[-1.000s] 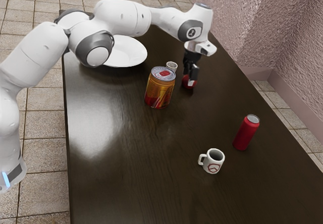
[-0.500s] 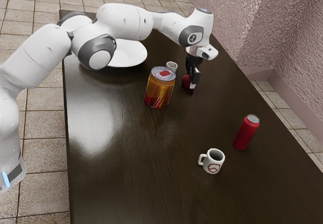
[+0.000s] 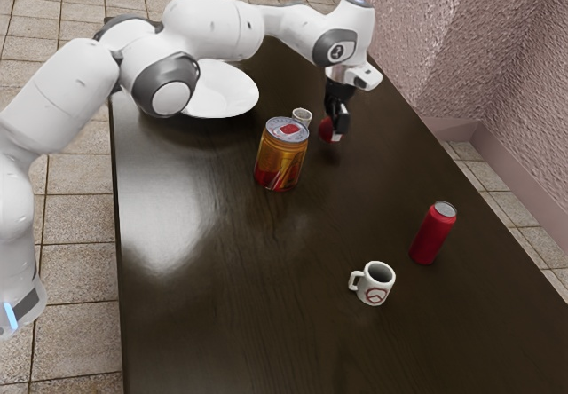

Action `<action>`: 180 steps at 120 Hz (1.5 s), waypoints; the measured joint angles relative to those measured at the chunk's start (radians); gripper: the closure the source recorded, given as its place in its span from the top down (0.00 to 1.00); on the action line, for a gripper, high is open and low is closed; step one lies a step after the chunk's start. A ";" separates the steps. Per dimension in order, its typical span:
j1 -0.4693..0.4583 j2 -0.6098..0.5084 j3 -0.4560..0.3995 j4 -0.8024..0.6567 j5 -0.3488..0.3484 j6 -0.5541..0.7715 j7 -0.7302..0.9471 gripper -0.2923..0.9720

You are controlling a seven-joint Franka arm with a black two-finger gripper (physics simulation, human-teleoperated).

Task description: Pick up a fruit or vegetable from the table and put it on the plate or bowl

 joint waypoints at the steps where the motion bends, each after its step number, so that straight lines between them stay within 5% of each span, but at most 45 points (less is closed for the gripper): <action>1: 0.000 -0.006 0.002 0.000 0.001 -0.005 0.000 0.42; 31: 0.002 -0.082 0.098 0.001 0.012 -0.156 -0.001 0.44; 92: 0.017 -0.072 0.106 -0.008 0.023 -0.278 0.003 0.43; 148: 0.060 -0.100 0.392 -0.022 0.028 -0.355 0.024 0.44; 180: 0.058 -0.091 0.405 -0.075 0.019 -0.422 0.058 0.43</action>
